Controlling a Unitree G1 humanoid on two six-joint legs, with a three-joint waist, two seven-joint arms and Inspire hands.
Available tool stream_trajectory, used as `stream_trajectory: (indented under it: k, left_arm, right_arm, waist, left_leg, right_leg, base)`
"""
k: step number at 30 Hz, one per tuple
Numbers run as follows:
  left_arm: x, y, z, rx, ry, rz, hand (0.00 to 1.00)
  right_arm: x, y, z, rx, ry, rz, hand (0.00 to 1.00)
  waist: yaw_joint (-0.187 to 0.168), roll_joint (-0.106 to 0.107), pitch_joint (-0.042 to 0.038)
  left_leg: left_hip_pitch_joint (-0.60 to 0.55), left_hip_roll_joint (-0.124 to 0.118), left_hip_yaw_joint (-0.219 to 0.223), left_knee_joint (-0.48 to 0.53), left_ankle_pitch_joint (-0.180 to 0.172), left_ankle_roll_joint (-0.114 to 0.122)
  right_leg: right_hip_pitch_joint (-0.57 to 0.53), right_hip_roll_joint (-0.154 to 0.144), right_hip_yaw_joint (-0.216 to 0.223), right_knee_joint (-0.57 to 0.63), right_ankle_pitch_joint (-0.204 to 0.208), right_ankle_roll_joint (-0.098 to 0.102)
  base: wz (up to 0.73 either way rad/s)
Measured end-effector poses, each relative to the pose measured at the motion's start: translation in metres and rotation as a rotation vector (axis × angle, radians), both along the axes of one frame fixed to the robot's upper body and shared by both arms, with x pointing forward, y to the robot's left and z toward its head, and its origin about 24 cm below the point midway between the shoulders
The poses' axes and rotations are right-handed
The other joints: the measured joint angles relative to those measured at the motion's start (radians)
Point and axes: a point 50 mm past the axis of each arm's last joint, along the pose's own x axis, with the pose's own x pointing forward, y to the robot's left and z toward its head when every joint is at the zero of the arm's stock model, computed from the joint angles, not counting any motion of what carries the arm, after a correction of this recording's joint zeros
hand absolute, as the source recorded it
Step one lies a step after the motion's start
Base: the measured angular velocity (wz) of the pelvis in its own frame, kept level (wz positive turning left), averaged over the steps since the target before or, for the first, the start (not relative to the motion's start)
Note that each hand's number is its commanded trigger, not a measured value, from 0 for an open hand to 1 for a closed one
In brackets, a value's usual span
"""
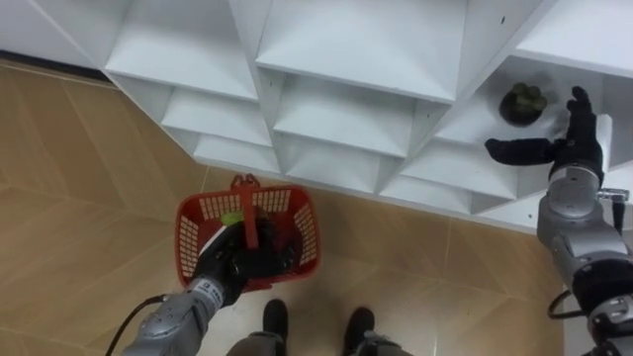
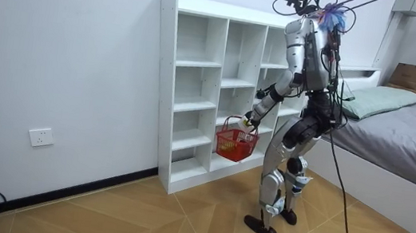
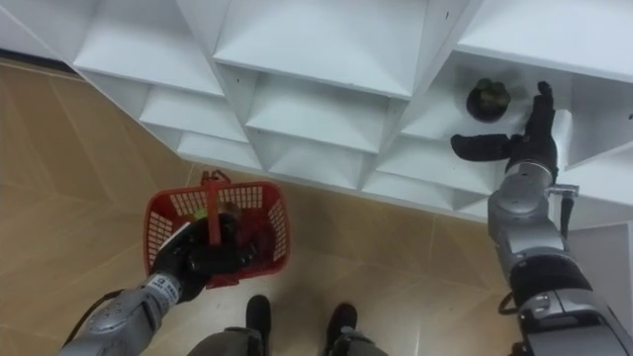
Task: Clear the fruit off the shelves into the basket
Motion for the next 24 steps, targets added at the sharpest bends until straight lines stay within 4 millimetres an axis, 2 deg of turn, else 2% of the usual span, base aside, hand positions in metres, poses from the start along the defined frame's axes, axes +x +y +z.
stream_trajectory:
  k: [15,24]
  left_arm:
    - [0.009,-0.004,0.007,-0.046,-0.021,0.011,1.0]
    - [0.009,-0.006,0.006,-0.048,-0.017,0.021,1.0]
  right_arm:
    - [0.003,0.001,0.005,0.027,-0.035,-0.03,0.0]
    - [0.012,0.005,0.018,0.048,-0.086,-0.037,0.0]
  waist:
    - [0.002,-0.007,0.0042]
    - [0.003,-0.008,0.0046]
  left_leg:
    - [-0.007,0.0,0.004,-0.001,0.0,0.0]
    - [-0.004,0.0,0.014,-0.003,0.0,0.0]
  right_leg:
    - [-0.012,0.0,0.005,0.001,0.0,0.0]
    - [-0.013,0.001,0.012,0.009,0.0,0.0]
  base:
    - [0.0]
    - [-0.01]
